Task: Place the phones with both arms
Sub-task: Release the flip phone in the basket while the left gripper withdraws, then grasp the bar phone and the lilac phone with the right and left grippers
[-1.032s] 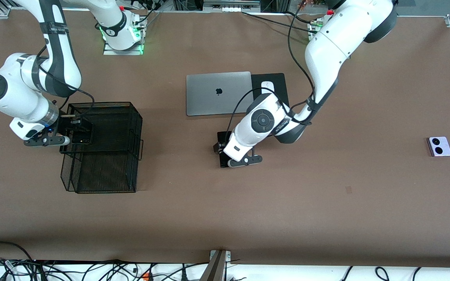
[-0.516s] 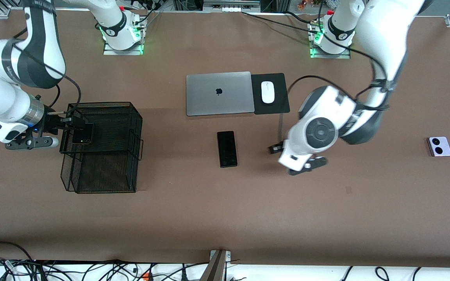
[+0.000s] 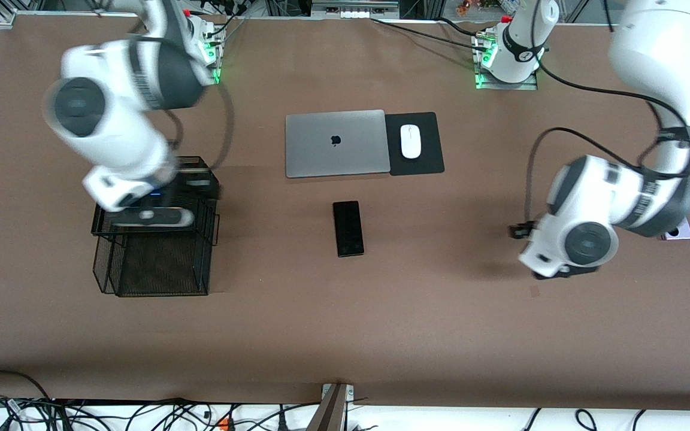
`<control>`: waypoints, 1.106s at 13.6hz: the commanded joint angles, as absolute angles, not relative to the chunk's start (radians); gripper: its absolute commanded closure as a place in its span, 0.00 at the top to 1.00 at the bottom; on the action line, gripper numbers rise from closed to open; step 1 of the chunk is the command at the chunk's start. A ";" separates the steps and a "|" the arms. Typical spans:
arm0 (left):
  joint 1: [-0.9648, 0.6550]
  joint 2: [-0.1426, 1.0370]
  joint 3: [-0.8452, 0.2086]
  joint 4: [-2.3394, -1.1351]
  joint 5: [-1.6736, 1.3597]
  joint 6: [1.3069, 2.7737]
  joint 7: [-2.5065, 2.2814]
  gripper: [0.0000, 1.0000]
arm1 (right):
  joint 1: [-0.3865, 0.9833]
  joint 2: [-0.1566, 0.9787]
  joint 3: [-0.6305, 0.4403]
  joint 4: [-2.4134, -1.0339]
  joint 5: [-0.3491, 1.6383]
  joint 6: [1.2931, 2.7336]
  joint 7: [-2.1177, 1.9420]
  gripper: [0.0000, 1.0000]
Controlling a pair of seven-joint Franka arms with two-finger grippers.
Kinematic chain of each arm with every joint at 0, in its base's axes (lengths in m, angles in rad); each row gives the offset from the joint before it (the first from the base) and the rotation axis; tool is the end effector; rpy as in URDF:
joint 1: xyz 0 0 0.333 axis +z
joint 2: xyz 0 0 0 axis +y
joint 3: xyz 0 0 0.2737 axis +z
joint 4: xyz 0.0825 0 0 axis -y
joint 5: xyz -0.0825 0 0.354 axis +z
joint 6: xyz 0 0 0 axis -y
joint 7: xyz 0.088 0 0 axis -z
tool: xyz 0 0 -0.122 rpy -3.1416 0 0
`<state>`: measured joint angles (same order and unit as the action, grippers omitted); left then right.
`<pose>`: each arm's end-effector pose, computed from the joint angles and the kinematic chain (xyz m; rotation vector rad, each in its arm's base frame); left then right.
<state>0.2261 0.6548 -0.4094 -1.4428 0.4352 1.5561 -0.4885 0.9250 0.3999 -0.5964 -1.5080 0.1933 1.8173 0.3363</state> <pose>0.6013 -0.0263 0.2669 -2.7530 -0.3022 0.5619 0.5619 0.2565 0.4190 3.1025 -0.0348 -0.0132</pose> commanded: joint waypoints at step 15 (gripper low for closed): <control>0.951 0.790 -0.433 -1.572 0.609 2.241 0.328 1.00 | 1.005 0.856 -0.293 -1.279 0.189 2.210 0.674 1.00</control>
